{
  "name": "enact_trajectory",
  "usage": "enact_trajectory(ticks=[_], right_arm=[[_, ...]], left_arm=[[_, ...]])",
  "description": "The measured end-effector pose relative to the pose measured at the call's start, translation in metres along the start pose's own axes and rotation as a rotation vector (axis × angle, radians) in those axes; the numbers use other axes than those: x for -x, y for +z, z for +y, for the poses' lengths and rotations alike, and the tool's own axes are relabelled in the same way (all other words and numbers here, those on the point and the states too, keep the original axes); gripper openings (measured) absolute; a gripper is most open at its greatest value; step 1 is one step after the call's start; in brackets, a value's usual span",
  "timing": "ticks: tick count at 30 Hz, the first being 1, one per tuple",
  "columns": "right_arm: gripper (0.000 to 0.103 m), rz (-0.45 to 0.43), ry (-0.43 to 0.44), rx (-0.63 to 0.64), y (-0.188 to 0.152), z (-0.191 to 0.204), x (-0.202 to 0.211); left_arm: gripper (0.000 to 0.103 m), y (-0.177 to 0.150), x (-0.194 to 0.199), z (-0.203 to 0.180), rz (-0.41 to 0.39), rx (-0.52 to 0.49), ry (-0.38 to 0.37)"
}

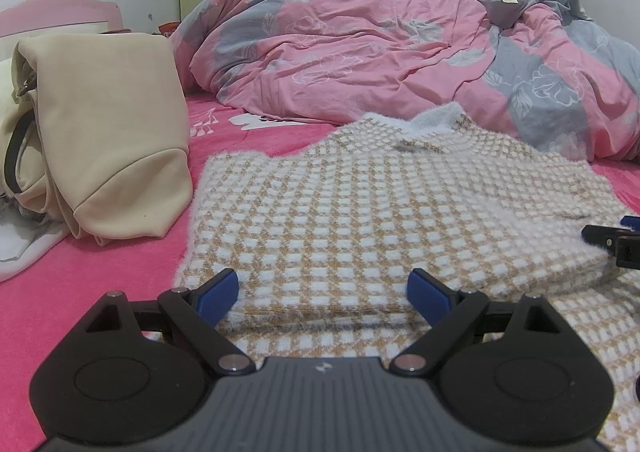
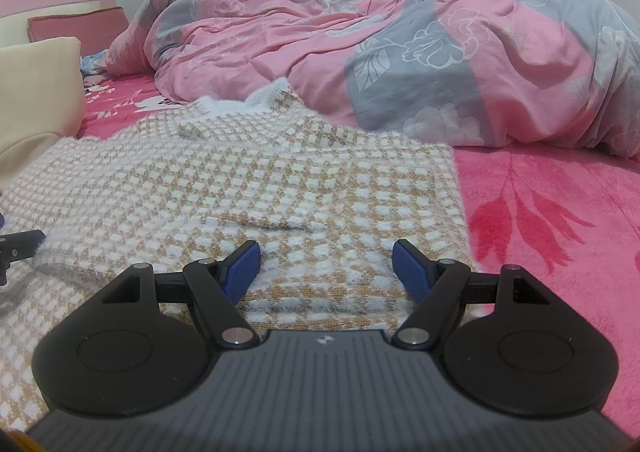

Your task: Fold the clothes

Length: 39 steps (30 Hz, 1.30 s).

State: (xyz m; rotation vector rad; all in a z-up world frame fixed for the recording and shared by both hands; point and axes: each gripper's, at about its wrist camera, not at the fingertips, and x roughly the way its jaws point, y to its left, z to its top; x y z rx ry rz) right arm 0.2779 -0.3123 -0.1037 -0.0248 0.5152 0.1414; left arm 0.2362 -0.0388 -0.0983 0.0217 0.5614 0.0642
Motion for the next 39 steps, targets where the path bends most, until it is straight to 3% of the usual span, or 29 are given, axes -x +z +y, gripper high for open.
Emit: enact_trajectory(ticks=[16, 19, 21, 24, 26, 29, 32, 37, 39], right_arm=[[0.075, 0.008, 0.007, -0.010, 0.001, -0.001, 0.000], [0.076, 0.017, 0.016, -0.012, 0.003, -0.001, 0.000], [0.084, 0.023, 0.036, -0.016, 0.006, -0.003, 0.001], [0.093, 0.011, 0.087, 0.005, 0.022, -0.010, 0.005], [0.093, 0.003, 0.121, 0.018, 0.033, -0.015, 0.008], [0.093, -0.008, 0.173, 0.038, 0.050, -0.022, 0.013], [0.093, -0.020, 0.225, 0.049, 0.069, -0.029, 0.016], [0.092, -0.029, 0.305, -0.054, 0.129, -0.040, -0.035], [0.090, -0.017, 0.319, -0.082, 0.144, -0.038, -0.068]], left_arm=[[0.093, 0.001, 0.002, 0.002, -0.003, 0.013, -0.007], [0.093, 0.004, 0.011, 0.011, -0.040, 0.053, -0.050], [0.093, 0.007, 0.020, 0.018, -0.080, 0.078, -0.090], [0.094, 0.022, 0.036, 0.026, -0.164, 0.018, -0.190], [0.094, 0.042, 0.035, 0.027, -0.186, -0.021, -0.196], [0.094, 0.083, 0.007, 0.033, -0.153, 0.036, -0.218], [0.093, 0.125, -0.040, 0.036, -0.063, 0.121, -0.247], [0.085, 0.163, -0.141, 0.031, 0.058, 0.222, -0.282], [0.085, 0.168, -0.175, 0.027, 0.132, 0.271, -0.328]])
